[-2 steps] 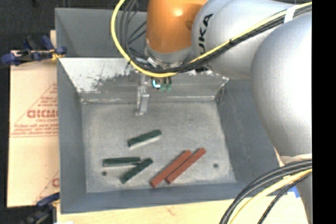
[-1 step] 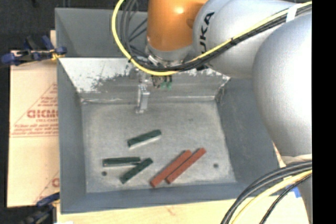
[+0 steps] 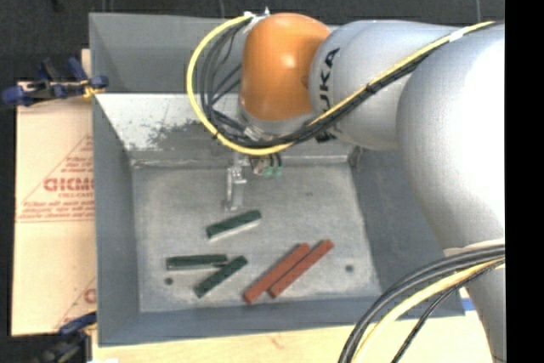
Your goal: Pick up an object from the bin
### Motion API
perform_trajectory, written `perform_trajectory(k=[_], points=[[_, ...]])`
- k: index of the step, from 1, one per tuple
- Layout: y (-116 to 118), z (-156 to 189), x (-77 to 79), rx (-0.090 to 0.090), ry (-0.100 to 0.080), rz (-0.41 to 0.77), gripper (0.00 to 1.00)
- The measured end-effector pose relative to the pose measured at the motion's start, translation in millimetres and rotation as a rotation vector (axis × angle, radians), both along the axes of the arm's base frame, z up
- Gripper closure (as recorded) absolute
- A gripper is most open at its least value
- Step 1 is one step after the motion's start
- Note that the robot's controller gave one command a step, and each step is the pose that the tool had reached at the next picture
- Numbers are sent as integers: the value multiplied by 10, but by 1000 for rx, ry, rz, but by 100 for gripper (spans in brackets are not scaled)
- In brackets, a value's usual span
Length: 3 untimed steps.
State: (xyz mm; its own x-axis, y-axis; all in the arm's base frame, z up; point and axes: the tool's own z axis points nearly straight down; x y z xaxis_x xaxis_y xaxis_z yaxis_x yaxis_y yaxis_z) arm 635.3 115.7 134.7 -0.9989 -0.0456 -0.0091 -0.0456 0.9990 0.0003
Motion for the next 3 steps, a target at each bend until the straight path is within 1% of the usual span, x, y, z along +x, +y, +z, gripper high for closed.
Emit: perform_trajectory(k=[1, 2, 3], points=[[-32, -435, 11, 1, 6, -33, 0], [-299, -636, -596, -1, 5, 356, 100], [-298, -636, -596, -1, 5, 356, 100]])
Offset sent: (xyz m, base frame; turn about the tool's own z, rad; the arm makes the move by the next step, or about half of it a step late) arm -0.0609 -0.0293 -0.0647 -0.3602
